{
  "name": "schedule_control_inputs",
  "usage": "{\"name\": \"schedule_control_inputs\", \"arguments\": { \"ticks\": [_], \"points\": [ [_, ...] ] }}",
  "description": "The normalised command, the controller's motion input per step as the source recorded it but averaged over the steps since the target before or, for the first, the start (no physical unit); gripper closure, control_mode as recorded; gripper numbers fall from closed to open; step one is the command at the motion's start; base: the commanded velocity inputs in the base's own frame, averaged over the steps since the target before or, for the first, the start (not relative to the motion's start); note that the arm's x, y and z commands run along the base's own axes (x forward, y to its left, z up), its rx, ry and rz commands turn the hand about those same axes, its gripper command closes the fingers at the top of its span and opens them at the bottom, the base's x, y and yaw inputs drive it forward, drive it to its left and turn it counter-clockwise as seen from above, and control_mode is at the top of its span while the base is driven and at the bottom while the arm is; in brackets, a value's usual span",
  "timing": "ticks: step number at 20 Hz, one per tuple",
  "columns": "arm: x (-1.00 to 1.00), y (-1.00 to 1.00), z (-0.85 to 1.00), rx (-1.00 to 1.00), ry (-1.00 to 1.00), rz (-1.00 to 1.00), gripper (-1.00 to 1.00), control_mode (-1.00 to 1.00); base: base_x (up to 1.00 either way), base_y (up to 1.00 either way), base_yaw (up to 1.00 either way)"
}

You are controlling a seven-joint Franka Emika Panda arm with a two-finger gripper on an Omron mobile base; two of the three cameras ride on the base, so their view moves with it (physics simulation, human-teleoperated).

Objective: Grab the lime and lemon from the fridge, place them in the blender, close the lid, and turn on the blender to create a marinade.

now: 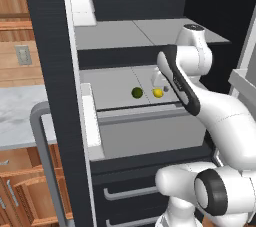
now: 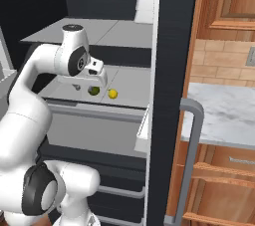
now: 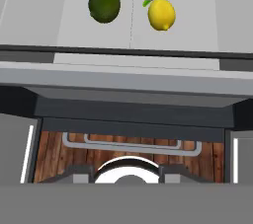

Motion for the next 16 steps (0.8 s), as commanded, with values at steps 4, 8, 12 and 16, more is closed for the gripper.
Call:
{"name": "schedule_control_inputs", "arguments": {
  "ticks": [4, 8, 12, 16],
  "points": [
    [0.0, 0.0, -0.1, 0.0, -0.14, 0.0, -1.0, -1.0, 0.0, 0.0, 0.0],
    [0.0, -0.04, -0.23, 0.01, -0.16, 0.0, -1.0, -1.0, 0.0, 0.0, 0.0],
    [0.0, -0.13, -0.24, 0.01, -0.13, 0.0, -1.0, -1.0, 0.0, 0.0, 0.0],
    [0.0, -0.17, -0.3, 0.0, -0.12, 0.0, -1.0, -1.0, 0.0, 0.0, 0.0]
  ]
}}
